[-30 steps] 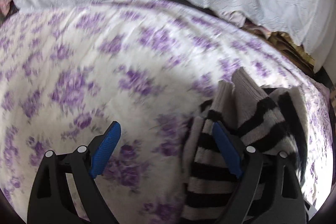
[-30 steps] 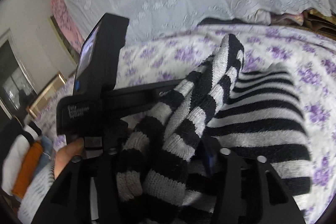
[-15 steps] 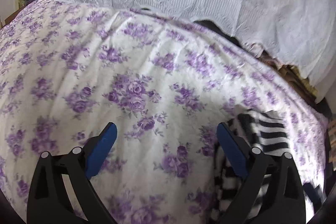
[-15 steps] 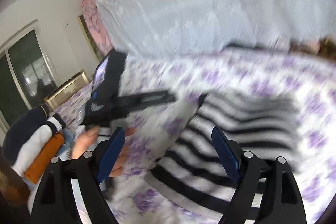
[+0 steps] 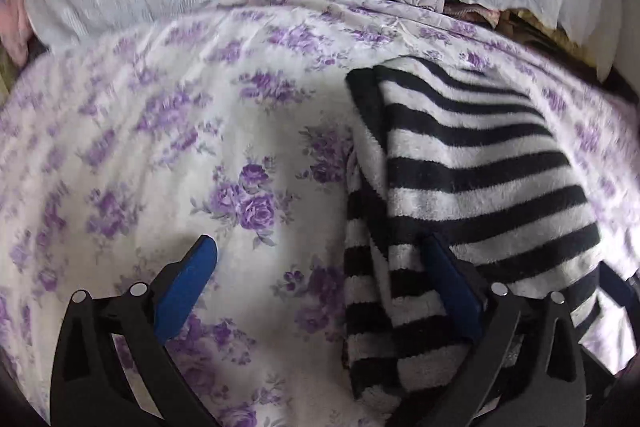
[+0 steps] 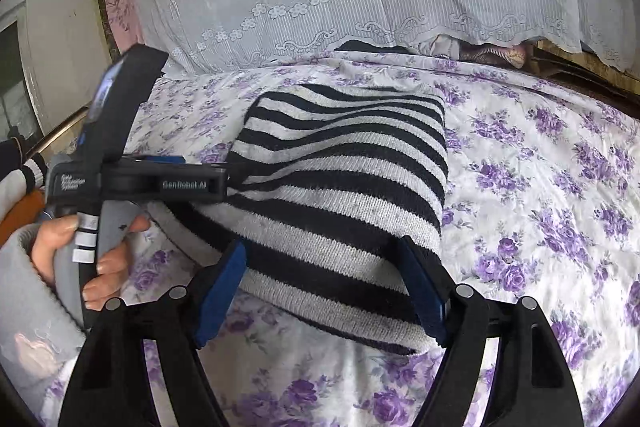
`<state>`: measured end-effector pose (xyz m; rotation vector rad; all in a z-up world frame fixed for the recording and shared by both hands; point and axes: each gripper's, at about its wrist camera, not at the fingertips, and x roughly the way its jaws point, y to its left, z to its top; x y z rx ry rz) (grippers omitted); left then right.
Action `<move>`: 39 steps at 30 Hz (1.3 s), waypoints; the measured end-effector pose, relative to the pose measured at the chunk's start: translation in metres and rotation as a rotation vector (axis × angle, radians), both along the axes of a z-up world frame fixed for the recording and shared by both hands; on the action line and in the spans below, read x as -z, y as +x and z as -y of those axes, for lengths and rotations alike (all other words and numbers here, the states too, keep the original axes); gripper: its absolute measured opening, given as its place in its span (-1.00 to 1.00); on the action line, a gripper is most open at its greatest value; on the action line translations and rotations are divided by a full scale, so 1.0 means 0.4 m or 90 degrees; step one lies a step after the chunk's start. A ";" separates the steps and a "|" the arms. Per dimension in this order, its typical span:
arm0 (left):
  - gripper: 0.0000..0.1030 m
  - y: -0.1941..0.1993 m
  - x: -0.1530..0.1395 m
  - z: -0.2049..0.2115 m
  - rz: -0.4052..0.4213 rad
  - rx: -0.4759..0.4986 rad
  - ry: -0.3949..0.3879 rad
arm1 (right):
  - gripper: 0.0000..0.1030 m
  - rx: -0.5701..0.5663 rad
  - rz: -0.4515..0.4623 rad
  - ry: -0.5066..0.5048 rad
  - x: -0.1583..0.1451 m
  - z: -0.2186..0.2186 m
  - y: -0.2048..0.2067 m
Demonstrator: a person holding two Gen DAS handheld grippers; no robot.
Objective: Fold small clothes
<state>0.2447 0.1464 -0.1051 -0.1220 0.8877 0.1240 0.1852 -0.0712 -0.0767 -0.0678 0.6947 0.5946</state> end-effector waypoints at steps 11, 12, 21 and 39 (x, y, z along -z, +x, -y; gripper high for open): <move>0.92 -0.006 -0.139 0.007 0.084 0.008 -0.019 | 0.32 0.052 0.000 0.120 -0.137 0.053 0.158; 0.92 0.008 -0.137 0.010 0.079 0.008 -0.024 | 0.22 0.061 -0.005 0.117 -0.145 0.039 0.200; 0.92 0.129 0.020 -0.027 -0.007 -0.012 -0.105 | -0.08 0.060 -0.094 0.033 0.006 -0.046 0.366; 0.91 -0.020 0.002 -0.042 0.010 0.044 -0.214 | 0.58 0.037 -0.212 0.256 0.053 0.186 0.185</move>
